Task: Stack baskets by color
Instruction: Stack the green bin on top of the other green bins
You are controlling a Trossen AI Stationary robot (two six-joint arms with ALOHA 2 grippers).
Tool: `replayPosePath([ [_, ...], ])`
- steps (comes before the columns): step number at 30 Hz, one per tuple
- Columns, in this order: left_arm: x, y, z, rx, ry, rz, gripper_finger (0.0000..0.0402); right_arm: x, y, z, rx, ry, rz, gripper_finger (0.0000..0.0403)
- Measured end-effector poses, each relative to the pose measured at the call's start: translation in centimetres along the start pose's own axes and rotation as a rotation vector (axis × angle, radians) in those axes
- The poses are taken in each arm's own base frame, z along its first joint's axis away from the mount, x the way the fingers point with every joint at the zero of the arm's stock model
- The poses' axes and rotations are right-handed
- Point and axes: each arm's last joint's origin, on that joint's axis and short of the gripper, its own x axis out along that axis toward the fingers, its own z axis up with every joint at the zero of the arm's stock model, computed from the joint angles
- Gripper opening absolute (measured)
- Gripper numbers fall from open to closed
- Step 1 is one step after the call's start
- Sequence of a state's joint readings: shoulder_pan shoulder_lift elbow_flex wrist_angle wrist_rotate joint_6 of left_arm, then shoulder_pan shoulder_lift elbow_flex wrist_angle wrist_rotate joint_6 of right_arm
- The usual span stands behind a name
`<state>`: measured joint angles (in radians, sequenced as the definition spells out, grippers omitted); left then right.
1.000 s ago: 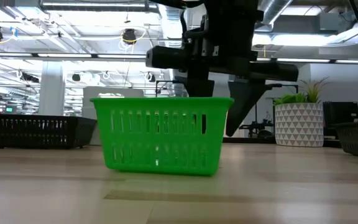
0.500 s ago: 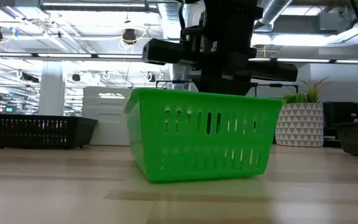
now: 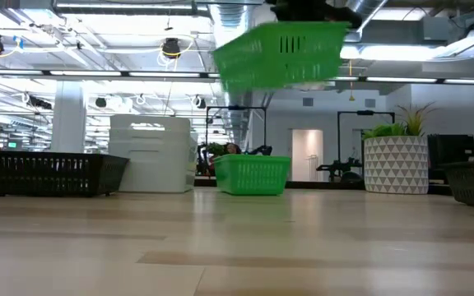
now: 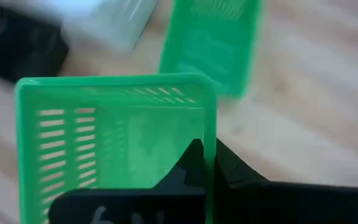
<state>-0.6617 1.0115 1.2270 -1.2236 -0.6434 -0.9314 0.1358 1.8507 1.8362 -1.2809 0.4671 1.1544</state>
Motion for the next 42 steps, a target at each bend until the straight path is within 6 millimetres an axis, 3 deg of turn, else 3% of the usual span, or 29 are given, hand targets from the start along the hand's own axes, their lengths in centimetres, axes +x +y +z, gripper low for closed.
replayPosePath([
  [2,0.0,0.0,0.0,0.0,-0.006,0.004,0.0195,-0.3,-1.9,2.7,0.023,-0.045,-0.011,0.0006],
  [5,0.0,0.0,0.0,-0.004,-0.011,0.007,0.0195,0.9,-3.8,6.0,0.036,-0.086,-0.032,0.0006],
  [8,0.0,0.0,0.0,-0.015,-0.016,0.01,0.0195,3.0,-4.9,8.6,0.037,-0.078,-0.009,0.0008],
  [11,0.0,0.0,0.1,-0.027,-0.016,0.01,0.0195,6.1,-5.9,9.9,0.02,-0.014,-0.002,0.0006],
  [15,0.0,0.0,0.1,-0.038,-0.017,0.01,0.0195,9.9,-6.6,10.6,0.028,0.041,0.044,0.0007],
  [21,0.0,0.0,0.1,-0.051,-0.021,0.014,0.0195,13.5,-7.2,10.7,0.065,0.077,0.104,0.0009],
  [35,0.0,0.1,0.1,-0.057,-0.037,0.025,0.0195,15.9,-7.7,10.8,0.115,0.079,0.173,0.0009],
  [42,0.0,0.1,0.1,-0.058,-0.037,0.026,0.0195,15.9,-7.9,10.9,0.131,0.076,0.157,0.0021],
])
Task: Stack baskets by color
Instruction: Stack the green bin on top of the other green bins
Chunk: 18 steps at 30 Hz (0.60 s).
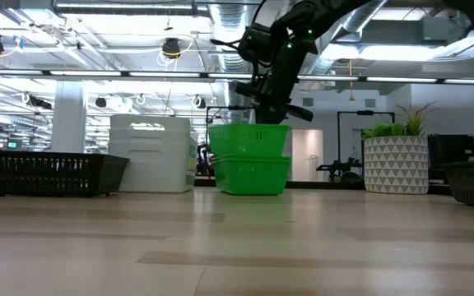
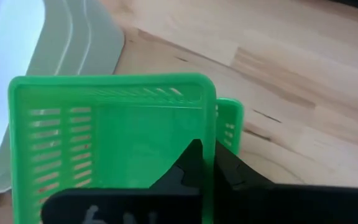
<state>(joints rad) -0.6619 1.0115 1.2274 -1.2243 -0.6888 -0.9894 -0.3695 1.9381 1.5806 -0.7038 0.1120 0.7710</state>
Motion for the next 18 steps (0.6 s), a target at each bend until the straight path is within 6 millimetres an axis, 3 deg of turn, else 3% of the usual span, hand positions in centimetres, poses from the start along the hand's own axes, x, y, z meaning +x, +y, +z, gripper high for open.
replayPosePath([
  [7,0.0,0.0,0.0,-0.001,0.0,0.0,0.0195,0.0,-0.08,0.04,0.007,-0.01,-0.015,0.0012],
  [18,0.01,-0.01,0.0,-0.001,0.0,0.0,0.0195,-0.02,-0.18,-0.12,-0.006,-0.008,-0.04,0.0038],
])
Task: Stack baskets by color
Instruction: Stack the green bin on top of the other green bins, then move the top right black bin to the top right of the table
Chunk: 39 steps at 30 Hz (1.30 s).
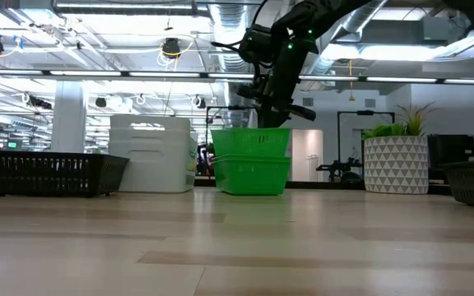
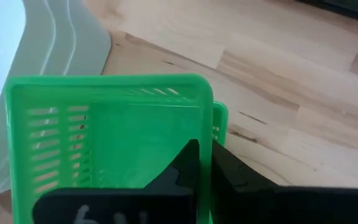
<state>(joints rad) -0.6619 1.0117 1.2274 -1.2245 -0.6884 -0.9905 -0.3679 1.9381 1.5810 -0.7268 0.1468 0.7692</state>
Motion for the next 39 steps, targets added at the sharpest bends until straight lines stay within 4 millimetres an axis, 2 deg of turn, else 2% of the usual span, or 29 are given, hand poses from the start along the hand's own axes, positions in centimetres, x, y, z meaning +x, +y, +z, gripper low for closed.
replayPosePath([
  [6,0.0,0.0,0.0,-0.001,0.0,0.0,0.0195,-0.1,0.2,-0.2,-0.014,-0.006,-0.007,0.0045],
  [19,0.0,0.0,0.0,0.0,0.0,0.0,0.0195,-0.1,0.4,-0.5,-0.023,0.032,0.027,0.01],
  [28,0.0,0.0,0.0,0.007,0.001,0.0,0.0195,-0.1,0.4,-0.4,-0.027,0.015,0.01,0.0107],
  [35,0.0,0.0,0.0,0.014,0.004,0.004,0.0195,2.9,0.4,-1.0,-0.039,0.04,-0.038,0.0107],
  [39,0.0,0.2,-0.1,0.024,0.014,0.019,0.0195,2.9,0.4,-1.0,-0.054,0.042,-0.042,0.0108],
])
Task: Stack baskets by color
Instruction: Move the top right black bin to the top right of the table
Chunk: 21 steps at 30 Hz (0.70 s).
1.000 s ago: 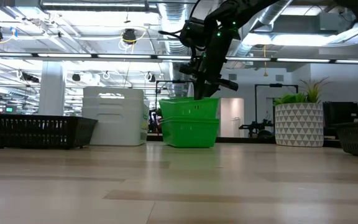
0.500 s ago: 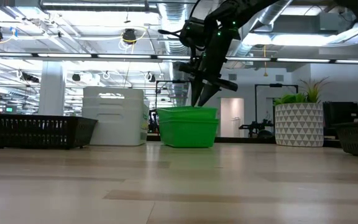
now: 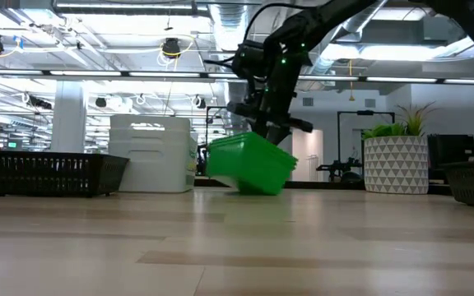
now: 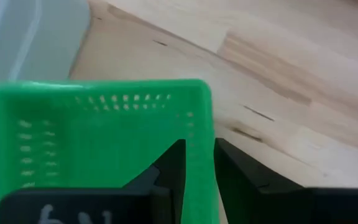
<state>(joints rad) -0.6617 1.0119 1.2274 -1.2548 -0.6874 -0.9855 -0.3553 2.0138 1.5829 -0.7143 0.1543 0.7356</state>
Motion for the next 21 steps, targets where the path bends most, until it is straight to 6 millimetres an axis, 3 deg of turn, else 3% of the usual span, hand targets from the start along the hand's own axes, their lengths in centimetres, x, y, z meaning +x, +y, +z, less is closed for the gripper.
replayPosePath([
  [4,0.0,0.0,0.0,-0.001,-0.002,0.0,0.0195,-2.4,-0.2,0.4,-0.009,-0.031,0.028,0.0108],
  [10,0.0,0.0,0.0,0.003,-0.002,0.0,0.0195,-9.0,-1.1,-0.8,-0.059,-0.017,0.027,0.0108],
  [15,0.0,0.0,0.0,-0.004,-0.002,-0.002,0.0195,-15.0,-2.2,-5.0,-0.07,0.055,-0.122,0.0108],
  [21,0.0,0.0,0.0,-0.004,-0.008,0.002,0.0195,-19.0,-2.3,-10.8,-0.011,0.067,-0.349,0.0108],
])
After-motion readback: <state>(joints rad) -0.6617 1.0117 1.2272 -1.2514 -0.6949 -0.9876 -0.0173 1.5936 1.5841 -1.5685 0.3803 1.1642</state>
